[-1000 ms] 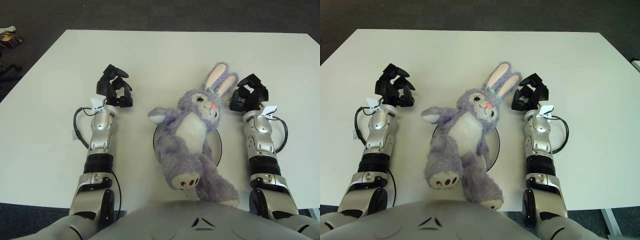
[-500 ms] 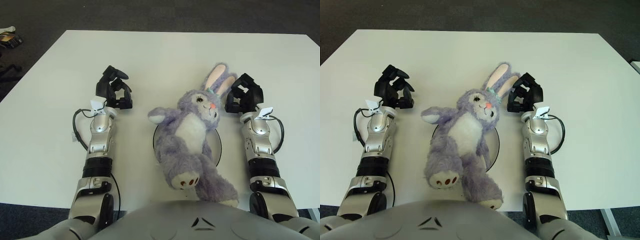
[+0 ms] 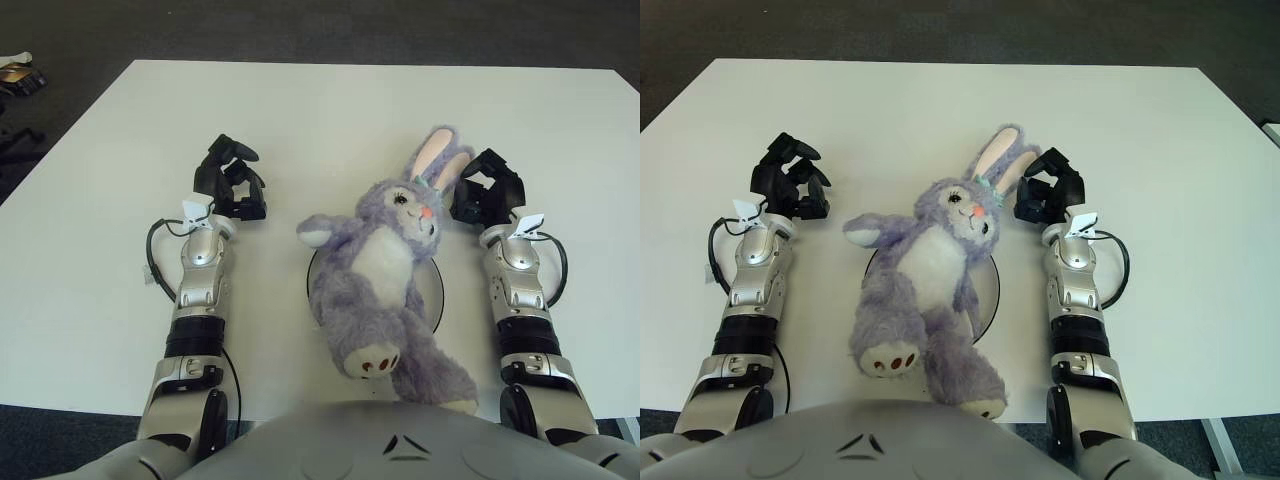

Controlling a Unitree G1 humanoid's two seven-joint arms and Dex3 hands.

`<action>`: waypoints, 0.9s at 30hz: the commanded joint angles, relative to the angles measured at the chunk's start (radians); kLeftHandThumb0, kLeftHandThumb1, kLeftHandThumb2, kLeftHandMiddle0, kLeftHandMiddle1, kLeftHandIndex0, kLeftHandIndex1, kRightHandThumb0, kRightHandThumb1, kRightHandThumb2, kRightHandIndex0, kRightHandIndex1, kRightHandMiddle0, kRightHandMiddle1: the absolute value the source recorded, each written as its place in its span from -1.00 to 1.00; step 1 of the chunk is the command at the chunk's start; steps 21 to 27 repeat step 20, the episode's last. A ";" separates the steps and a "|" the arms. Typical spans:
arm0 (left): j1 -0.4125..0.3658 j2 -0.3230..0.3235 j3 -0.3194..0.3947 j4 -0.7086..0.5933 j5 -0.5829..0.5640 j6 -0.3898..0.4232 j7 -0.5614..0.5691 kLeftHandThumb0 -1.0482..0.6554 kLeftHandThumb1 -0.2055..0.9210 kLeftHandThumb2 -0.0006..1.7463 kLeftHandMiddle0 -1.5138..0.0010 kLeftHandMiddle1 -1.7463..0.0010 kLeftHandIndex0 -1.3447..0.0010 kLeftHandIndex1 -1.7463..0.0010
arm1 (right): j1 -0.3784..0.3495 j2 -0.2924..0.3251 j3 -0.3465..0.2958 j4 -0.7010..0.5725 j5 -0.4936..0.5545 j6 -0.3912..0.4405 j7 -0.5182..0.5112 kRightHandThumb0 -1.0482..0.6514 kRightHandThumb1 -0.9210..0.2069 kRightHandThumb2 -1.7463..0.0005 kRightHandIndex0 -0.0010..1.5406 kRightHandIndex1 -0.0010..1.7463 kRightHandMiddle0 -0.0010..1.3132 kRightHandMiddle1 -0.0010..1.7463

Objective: Put the doll into the plate.

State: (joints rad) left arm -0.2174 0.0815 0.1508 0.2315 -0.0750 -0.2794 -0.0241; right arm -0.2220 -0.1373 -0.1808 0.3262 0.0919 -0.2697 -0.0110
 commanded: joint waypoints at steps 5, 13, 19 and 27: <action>0.044 -0.003 -0.010 0.046 -0.013 0.008 -0.038 0.22 -0.63 0.92 -0.10 -1.00 0.06 -0.99 | 0.092 0.026 -0.007 -0.003 0.000 0.031 -0.016 -0.31 -0.02 -0.43 0.66 1.00 -0.13 1.00; 0.013 0.011 -0.027 0.077 -0.028 0.027 -0.095 0.22 -0.66 0.94 -0.13 -1.00 0.04 -0.98 | 0.131 0.031 -0.021 -0.037 -0.003 0.012 -0.038 -0.30 -0.06 -0.41 0.65 1.00 -0.15 1.00; -0.014 0.012 -0.029 0.112 -0.041 0.021 -0.124 0.22 -0.68 0.95 -0.14 -1.00 0.01 -0.96 | 0.152 0.039 -0.031 -0.059 -0.007 0.011 -0.065 -0.30 -0.09 -0.38 0.64 1.00 -0.17 1.00; -0.018 0.013 -0.030 0.117 -0.040 0.022 -0.126 0.22 -0.68 0.95 -0.14 -1.00 0.01 -0.95 | 0.157 0.042 -0.033 -0.066 -0.008 0.010 -0.071 -0.30 -0.09 -0.38 0.64 1.00 -0.17 1.00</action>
